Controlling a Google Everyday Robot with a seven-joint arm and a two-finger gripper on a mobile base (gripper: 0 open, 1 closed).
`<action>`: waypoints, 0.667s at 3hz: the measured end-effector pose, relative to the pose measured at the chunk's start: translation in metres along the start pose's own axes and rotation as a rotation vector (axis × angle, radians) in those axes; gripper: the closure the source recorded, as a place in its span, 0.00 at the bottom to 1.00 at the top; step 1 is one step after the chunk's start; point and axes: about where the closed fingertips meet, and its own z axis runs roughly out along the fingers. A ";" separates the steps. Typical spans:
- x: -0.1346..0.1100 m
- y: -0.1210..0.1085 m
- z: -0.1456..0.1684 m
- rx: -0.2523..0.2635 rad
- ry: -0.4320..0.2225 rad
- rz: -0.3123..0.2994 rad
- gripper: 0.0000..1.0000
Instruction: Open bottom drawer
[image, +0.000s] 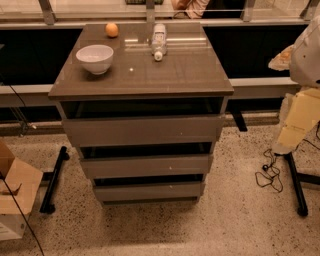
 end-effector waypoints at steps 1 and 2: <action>0.000 0.000 0.000 0.000 0.000 0.000 0.00; -0.003 0.000 0.018 -0.009 -0.054 0.012 0.00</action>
Offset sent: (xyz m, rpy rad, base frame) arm 0.0237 0.0184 -0.0703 0.2229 0.0030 0.0168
